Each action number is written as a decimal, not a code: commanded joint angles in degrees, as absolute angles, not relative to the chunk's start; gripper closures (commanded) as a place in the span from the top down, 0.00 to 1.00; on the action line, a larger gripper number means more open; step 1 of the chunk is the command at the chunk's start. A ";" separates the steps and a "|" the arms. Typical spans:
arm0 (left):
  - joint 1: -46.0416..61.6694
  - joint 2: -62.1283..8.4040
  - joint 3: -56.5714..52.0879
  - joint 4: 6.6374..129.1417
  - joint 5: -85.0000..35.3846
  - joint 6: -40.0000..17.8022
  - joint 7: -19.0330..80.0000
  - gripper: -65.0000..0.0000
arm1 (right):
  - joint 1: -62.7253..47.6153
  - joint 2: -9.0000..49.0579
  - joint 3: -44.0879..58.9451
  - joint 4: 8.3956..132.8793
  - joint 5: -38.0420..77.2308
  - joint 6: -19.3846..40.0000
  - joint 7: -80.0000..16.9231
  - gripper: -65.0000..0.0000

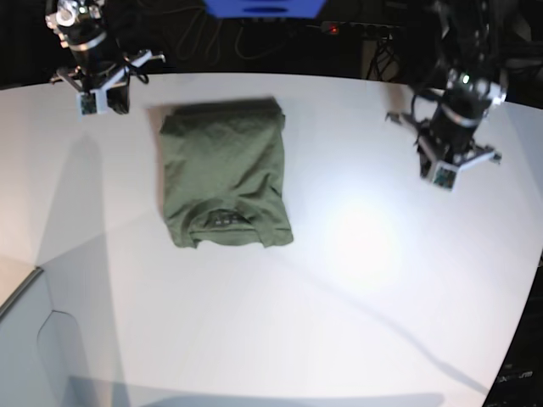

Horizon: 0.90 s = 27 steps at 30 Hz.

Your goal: Layout the t-shirt on the table in an organized manner, then fold the t-shirt properly

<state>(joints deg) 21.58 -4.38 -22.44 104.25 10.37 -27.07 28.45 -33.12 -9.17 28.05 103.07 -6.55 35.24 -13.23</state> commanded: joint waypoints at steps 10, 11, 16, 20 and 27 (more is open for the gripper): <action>43.30 -4.79 -31.78 97.89 -5.14 -26.95 30.73 0.00 | -47.16 -9.00 27.82 103.08 -0.31 40.00 -12.18 0.00; 43.30 -4.88 -32.48 94.99 -5.85 -26.95 30.73 0.00 | -47.69 -9.00 27.82 102.37 -0.31 40.00 -12.18 0.00; 38.20 -6.99 -32.66 76.00 -2.51 -26.77 23.69 0.00 | -45.85 -9.00 28.09 92.70 -0.40 40.00 -12.09 0.00; 29.49 -9.10 -32.75 55.69 3.38 -26.24 14.20 0.00 | -41.89 -9.00 27.82 81.10 -0.40 40.00 -9.27 0.00; 4.79 -16.13 -32.40 10.59 11.38 -25.89 3.30 0.00 | -30.73 -8.75 28.18 51.38 -11.65 21.49 17.01 0.00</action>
